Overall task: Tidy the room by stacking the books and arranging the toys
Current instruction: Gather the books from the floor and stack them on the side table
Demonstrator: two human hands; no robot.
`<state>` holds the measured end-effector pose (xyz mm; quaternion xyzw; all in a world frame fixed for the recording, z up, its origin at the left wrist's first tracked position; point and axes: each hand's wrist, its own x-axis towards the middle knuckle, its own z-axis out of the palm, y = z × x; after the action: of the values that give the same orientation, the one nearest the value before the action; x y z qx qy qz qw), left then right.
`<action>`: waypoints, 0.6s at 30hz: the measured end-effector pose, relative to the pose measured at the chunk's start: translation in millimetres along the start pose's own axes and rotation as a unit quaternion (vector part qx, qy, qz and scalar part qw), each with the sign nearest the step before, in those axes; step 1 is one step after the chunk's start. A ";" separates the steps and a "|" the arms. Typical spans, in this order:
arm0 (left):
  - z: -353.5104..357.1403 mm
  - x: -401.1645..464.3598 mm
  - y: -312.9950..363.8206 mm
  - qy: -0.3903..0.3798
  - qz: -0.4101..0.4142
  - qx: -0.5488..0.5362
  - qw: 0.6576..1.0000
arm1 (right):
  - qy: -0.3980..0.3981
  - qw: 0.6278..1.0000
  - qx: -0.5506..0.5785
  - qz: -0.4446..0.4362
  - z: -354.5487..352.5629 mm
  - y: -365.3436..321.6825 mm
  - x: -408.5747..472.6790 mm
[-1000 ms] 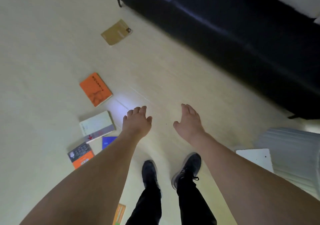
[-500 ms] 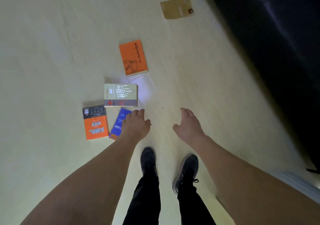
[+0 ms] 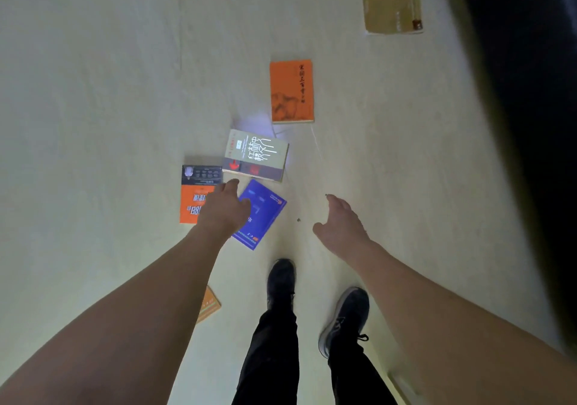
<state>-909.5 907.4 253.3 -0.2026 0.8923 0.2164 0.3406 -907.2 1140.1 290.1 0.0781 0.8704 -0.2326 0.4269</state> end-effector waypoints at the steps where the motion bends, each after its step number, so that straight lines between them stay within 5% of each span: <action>1: -0.8 0.4 -13.3 0.001 -0.018 -0.011 1.000 | -0.004 1.000 0.003 -0.001 5.5 -6.9 3.1; 8: 47.2 15.6 -95.7 -0.023 -0.099 -0.059 0.993 | -0.051 0.999 0.004 -0.008 69.2 -36.2 58.2; 18: 233.8 148.4 -208.1 -0.036 -0.186 -0.228 0.955 | -0.089 0.996 -0.012 -0.027 242.8 15.4 273.8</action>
<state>-783.8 826.6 -59.2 -0.4289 0.7530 0.3543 0.3514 -901.2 1021.9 -56.5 0.0280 0.8336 -0.2394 0.4969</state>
